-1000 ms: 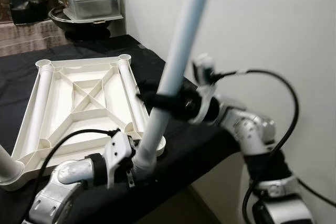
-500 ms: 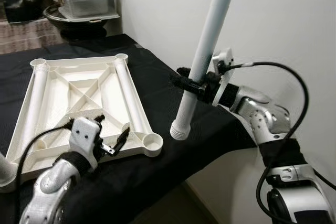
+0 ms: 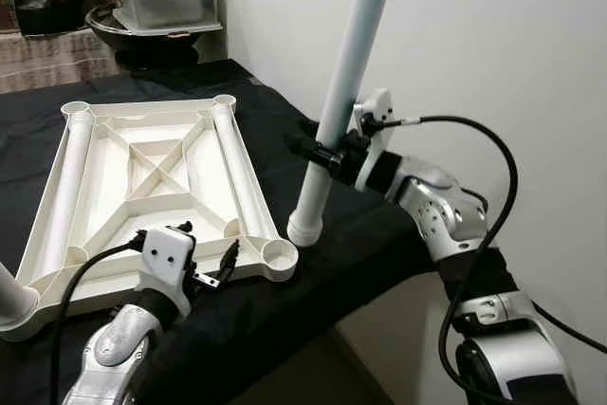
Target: Building children table
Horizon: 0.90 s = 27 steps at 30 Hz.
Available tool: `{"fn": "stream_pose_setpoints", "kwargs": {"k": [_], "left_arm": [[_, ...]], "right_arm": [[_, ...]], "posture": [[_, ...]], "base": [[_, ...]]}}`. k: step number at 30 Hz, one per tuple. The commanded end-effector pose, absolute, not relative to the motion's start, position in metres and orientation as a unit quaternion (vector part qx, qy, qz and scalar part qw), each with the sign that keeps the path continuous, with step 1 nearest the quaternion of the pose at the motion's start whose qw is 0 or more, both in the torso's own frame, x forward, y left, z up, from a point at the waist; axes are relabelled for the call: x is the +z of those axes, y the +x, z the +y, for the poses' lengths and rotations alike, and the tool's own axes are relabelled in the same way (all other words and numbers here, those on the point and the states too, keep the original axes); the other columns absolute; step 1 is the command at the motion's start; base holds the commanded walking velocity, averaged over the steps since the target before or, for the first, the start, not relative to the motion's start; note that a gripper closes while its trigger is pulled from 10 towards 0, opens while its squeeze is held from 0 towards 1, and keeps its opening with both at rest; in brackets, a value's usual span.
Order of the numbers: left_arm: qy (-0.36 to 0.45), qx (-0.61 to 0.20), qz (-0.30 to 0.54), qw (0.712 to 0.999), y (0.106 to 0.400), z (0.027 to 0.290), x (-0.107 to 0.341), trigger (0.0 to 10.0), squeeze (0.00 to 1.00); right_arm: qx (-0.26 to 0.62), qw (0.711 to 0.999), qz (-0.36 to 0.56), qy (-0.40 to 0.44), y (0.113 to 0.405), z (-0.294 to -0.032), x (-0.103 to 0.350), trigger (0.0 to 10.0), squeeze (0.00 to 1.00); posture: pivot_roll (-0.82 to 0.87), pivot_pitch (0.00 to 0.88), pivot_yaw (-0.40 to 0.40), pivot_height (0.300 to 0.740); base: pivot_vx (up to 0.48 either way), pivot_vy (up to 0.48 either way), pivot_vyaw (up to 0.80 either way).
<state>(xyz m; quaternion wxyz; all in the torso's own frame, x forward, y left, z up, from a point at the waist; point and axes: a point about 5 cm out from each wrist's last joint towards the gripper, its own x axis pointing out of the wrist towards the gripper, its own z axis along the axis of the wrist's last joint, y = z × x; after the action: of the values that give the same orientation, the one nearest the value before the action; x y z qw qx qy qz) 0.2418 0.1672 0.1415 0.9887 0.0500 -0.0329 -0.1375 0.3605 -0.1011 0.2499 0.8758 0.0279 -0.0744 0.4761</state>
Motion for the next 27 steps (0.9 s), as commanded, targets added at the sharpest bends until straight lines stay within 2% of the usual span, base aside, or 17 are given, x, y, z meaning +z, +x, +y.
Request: {"fn": "stream_pose_setpoints", "kwargs": {"k": [1, 5, 12, 20, 27], "left_arm": [[0.053, -0.135, -0.025, 0.989, 0.24, 0.165, 0.137, 10.0, 0.0], [0.051, -0.125, -0.026, 0.991, 0.241, 0.167, 0.138, 10.0, 0.0], [0.058, -0.107, -0.016, 0.992, 0.242, 0.176, 0.134, 10.0, 0.0], [0.058, -0.096, -0.016, 0.994, 0.246, 0.181, 0.135, 10.0, 0.0], [0.061, -0.099, -0.012, 0.993, 0.245, 0.181, 0.132, 10.0, 0.0]], "right_arm": [[0.483, 0.87, -0.093, 0.025, 0.359, -0.098, 0.257, 0.0, 0.0], [0.49, 0.867, -0.091, 0.032, 0.354, -0.09, 0.252, 0.0, 0.0], [0.537, 0.839, -0.081, 0.036, 0.333, -0.067, 0.237, 0.0, 0.0], [0.543, 0.837, -0.064, 0.031, 0.33, -0.065, 0.224, 0.0, 0.0], [0.527, 0.849, -0.031, 0.02, 0.332, -0.076, 0.204, 0.0, 0.0]], "posture": [[0.02, 0.0, -0.126, 0.74], [0.03, 0.0, -0.126, 0.74], [0.03, 0.0, -0.112, 0.74], [0.04, 0.0, -0.111, 0.74], [0.04, 0.0, -0.109, 0.74]], "base": [[0.0, 0.0, 0.0], [0.0, 0.0, 0.0], [0.0, 0.0, 0.0], [0.0, 0.0, 0.0], [0.0, 0.0, 0.0]]}}
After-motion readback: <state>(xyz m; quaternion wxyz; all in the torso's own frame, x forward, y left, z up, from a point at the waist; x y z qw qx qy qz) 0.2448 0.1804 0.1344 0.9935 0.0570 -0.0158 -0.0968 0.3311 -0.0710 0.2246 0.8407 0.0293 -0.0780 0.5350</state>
